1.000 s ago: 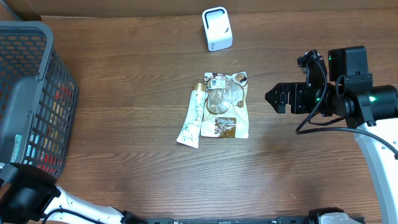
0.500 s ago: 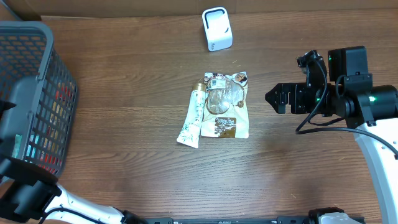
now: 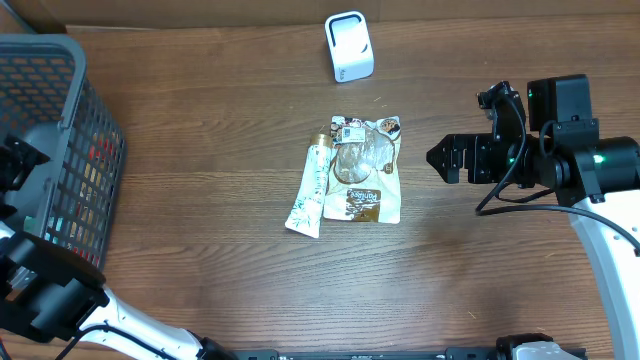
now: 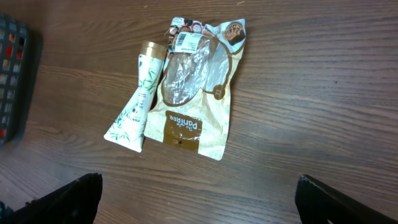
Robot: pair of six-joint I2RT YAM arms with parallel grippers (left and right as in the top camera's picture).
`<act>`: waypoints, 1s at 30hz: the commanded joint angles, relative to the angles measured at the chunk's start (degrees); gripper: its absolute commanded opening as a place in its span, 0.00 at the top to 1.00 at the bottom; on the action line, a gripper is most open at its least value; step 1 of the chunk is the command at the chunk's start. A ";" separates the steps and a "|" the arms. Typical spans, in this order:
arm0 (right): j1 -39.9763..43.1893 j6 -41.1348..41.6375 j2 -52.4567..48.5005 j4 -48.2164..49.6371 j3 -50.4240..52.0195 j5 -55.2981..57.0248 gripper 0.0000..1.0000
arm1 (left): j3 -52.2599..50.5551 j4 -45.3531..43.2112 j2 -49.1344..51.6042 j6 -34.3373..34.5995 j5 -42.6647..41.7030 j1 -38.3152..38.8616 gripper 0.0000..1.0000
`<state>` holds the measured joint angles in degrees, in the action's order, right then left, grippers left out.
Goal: Scan the item barcode
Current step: 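Return the left gripper to the basket and grasp the red spaghetti pack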
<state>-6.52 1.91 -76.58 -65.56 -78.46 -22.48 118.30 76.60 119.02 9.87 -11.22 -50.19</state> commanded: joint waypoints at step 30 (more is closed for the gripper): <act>-0.33 -0.28 0.02 0.72 -1.40 -0.09 0.00 | -29.57 -23.45 -0.15 -18.05 -0.09 5.22 0.24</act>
<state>-6.52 1.91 -76.58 -65.17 -78.46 -22.48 91.18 52.86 119.04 -6.22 -12.82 -45.50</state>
